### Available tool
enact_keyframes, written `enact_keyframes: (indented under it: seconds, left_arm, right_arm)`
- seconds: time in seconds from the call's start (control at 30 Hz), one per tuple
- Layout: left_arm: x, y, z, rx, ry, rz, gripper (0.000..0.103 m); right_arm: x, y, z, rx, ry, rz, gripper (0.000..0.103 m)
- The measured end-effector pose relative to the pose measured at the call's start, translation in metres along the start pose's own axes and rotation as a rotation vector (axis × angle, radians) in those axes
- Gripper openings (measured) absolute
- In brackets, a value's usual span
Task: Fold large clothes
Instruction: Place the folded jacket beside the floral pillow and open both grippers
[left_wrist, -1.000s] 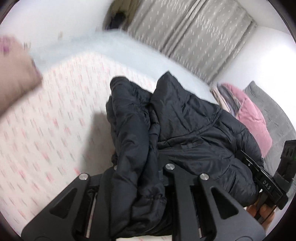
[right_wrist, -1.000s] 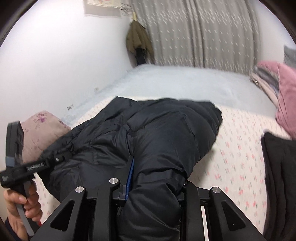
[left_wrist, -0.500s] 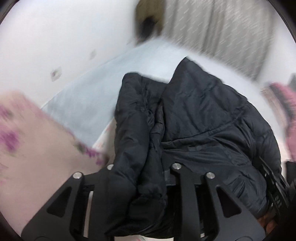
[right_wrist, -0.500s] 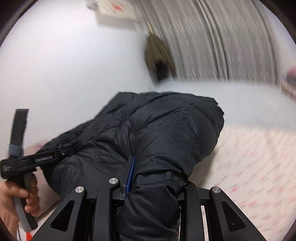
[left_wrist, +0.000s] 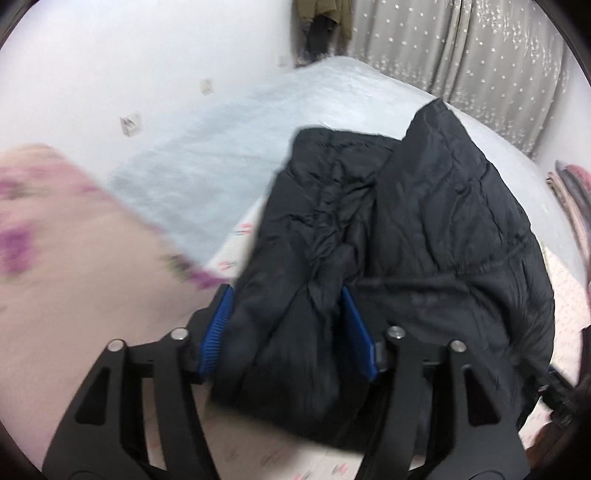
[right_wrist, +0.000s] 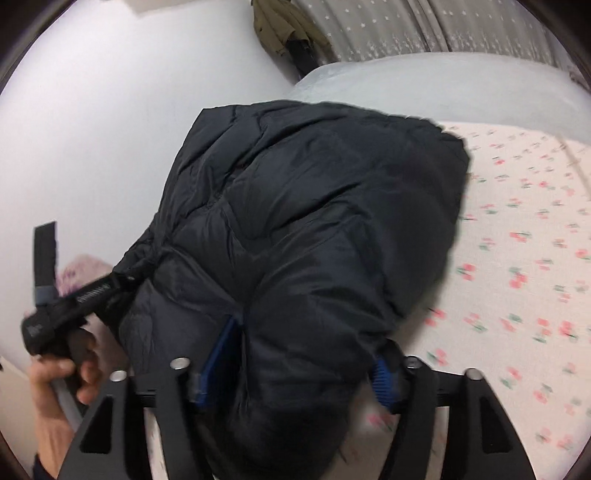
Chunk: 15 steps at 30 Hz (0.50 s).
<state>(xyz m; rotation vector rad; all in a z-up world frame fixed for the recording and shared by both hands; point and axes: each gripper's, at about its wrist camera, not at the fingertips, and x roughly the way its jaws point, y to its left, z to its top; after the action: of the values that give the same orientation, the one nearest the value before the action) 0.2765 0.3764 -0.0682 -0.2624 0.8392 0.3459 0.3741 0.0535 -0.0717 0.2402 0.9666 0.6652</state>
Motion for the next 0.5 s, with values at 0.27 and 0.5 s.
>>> enact_keyframes:
  seconds: [0.27,0.5]
  left_arm:
    - [-0.14,-0.001,-0.079,-0.081,-0.115,0.067,0.078]
    - [-0.244,-0.049,-0.173,-0.046,-0.163,0.047,0.087]
  right_arm:
    - [-0.102,0.018,-0.064,-0.132,-0.032,-0.032,0.08]
    - [-0.179,0.05,-0.102,-0.188,-0.021,-0.022,0.082]
